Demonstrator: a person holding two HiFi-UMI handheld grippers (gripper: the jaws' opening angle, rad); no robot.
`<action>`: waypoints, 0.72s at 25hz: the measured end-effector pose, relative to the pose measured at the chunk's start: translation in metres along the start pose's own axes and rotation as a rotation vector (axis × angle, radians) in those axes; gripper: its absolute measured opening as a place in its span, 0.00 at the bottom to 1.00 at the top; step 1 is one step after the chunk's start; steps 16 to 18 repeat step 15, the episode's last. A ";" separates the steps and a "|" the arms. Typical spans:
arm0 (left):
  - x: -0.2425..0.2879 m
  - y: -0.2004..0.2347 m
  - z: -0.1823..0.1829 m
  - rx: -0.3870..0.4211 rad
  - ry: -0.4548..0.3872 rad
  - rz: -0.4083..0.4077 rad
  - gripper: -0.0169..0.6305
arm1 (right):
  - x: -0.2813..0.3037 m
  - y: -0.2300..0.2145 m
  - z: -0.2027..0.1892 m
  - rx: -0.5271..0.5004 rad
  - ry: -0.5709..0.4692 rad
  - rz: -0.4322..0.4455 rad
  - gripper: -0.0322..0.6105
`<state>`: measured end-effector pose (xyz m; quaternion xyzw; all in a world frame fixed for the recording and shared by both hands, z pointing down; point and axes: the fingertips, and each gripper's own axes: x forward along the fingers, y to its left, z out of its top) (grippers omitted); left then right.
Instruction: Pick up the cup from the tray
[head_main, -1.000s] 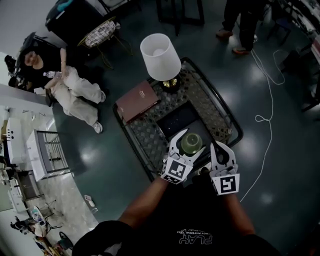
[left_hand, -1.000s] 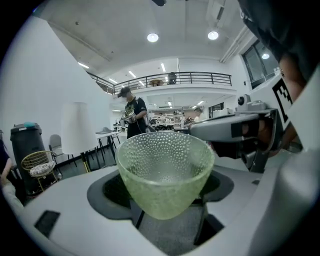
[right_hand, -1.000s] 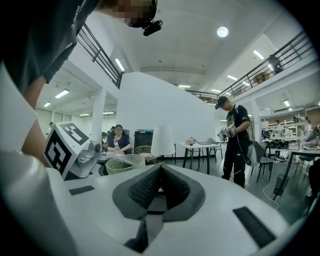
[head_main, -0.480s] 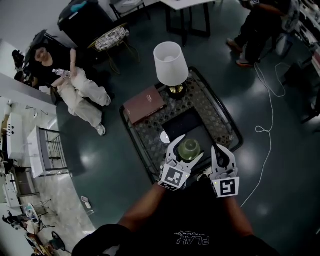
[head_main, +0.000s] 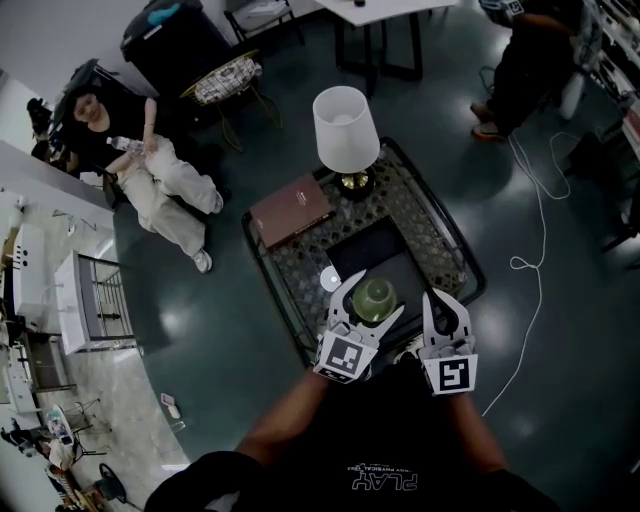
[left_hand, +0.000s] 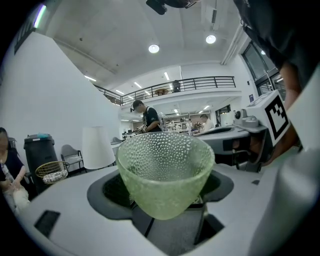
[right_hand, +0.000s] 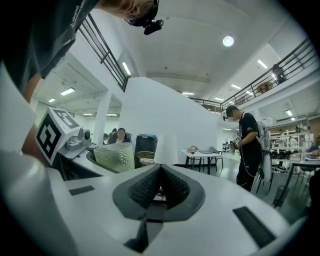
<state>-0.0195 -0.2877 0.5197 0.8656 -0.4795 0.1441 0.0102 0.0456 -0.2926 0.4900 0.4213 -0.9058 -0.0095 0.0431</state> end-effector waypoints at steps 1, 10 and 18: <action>-0.001 0.000 0.000 -0.002 -0.001 0.003 0.62 | -0.001 0.001 0.000 -0.005 -0.001 0.002 0.07; -0.006 0.003 -0.001 -0.010 -0.008 0.011 0.62 | -0.002 0.006 0.002 -0.014 -0.008 0.002 0.07; -0.006 0.002 -0.006 -0.007 -0.014 0.019 0.62 | -0.003 0.008 -0.006 -0.033 -0.009 0.005 0.07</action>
